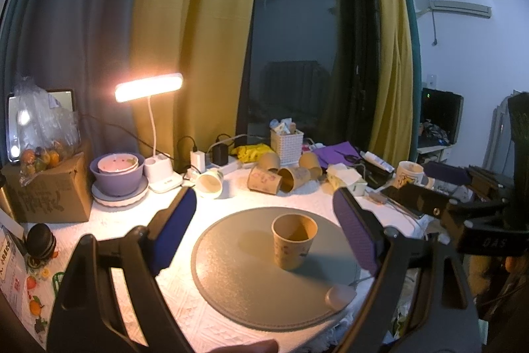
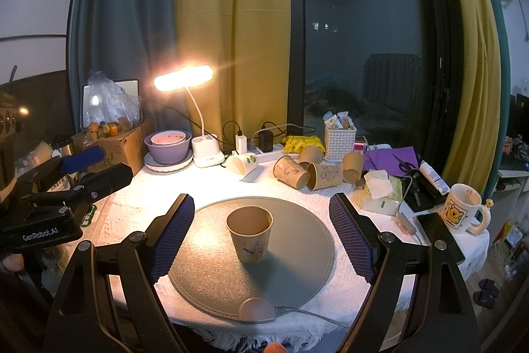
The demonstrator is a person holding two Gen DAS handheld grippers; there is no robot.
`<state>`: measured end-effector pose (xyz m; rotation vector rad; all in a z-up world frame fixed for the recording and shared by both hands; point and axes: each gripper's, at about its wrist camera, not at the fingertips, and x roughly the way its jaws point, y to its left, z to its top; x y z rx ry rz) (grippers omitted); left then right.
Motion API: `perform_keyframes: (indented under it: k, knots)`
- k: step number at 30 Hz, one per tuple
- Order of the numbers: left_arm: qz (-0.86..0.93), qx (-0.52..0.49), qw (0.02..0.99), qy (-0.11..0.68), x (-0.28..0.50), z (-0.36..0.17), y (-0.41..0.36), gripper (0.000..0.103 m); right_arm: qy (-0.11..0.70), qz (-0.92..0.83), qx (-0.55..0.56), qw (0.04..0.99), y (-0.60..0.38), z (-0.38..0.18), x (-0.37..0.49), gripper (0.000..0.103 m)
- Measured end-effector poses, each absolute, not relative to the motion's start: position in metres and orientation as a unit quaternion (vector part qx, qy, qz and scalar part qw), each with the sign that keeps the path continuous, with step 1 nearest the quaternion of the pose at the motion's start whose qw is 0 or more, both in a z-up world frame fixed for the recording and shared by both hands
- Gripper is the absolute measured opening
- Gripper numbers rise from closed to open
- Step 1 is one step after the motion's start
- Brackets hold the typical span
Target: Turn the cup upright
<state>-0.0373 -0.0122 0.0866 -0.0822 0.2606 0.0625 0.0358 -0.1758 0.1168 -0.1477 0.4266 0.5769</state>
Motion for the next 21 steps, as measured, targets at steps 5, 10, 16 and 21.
perform_keyframes:
  k: [5, 10, 16, 21]
  knots:
    - [0.028, -0.04, 0.99, 0.129, -0.0374, 0.087, -0.0129, 0.086, 0.208, 0.281, -0.072, 0.934, -0.1756, 0.117, 0.0358, 0.086]
    - [0.025, -0.04, 0.99, 0.13, -0.0344, 0.0884, -0.0107, 0.086, 0.209, 0.282, -0.072, 0.934, -0.176, 0.1172, 0.0362, 0.086]
    - [0.025, -0.04, 0.99, 0.13, -0.0344, 0.0883, -0.0111, 0.086, 0.209, 0.282, -0.072, 0.934, -0.1758, 0.1172, 0.0361, 0.086]
    - [0.012, -0.039, 0.991, 0.127, -0.0346, 0.0888, -0.0108, 0.086, 0.208, 0.282, -0.072, 0.934, -0.1755, 0.1173, 0.0355, 0.086]
